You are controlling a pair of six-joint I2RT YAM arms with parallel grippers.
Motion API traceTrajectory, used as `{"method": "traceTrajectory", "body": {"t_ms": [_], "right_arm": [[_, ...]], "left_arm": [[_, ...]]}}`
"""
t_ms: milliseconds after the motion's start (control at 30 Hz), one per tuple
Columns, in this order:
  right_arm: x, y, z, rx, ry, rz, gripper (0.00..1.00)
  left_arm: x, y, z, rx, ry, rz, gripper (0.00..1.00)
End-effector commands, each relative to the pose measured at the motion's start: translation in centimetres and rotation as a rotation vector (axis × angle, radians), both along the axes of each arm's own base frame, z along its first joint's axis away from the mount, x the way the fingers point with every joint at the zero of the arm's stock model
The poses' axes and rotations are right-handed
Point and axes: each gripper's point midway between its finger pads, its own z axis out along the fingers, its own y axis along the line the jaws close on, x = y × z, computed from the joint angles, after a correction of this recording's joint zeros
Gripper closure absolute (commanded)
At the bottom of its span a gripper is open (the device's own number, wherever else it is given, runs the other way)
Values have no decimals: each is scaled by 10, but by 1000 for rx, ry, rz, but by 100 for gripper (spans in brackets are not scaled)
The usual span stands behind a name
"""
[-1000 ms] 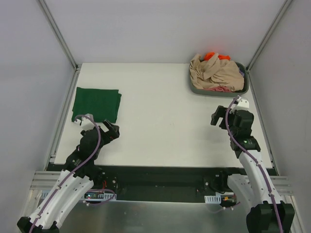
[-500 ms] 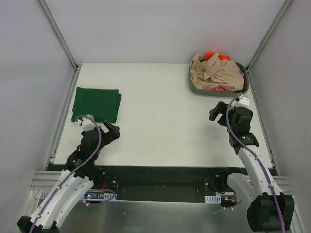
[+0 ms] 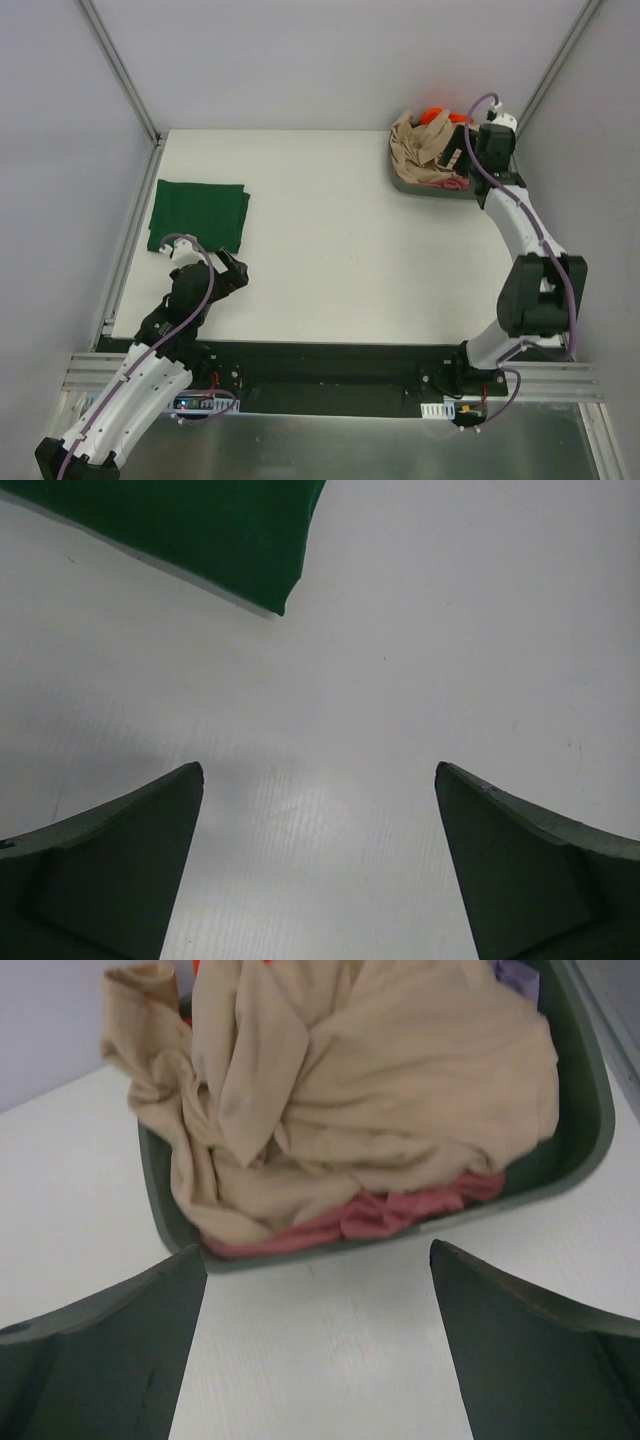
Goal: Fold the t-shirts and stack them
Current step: Grab crumpled tshirt from bin with the right arm
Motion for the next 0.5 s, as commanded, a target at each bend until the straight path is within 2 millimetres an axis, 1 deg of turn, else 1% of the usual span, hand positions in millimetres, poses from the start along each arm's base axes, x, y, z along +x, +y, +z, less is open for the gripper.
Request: {"method": "traceTrajectory", "body": {"t_ms": [0, 100, 167, 200, 267, 300, 333, 400, 467], "right_arm": [[58, -18, -11, -79, 72, -13, 3], [96, -16, -22, -72, 95, 5, 1], [115, -13, -32, -51, 114, 8, 1], [125, -11, -29, -41, 106, 12, 3], [139, -6, -43, -29, 113, 35, 6], [146, -3, -45, -19, 102, 50, 9], [152, 3, -49, 15, 101, 61, 15], [159, 10, -49, 43, 97, 90, 32], [161, 20, -39, 57, 75, 153, 61]], "left_arm": [[3, -1, 10, -20, -38, 5, 1], [3, 2, 10, -20, -46, 17, 1], [3, 3, 10, -19, -48, 28, 1], [3, 3, 9, -18, -45, 28, 1], [3, 4, 8, -13, -40, 29, 1], [3, 4, 8, -12, -39, 32, 1], [3, 4, 7, -10, -36, 34, 1], [4, 5, 6, -5, -29, 36, 1], [4, 4, 6, -2, -23, 33, 1]]}}
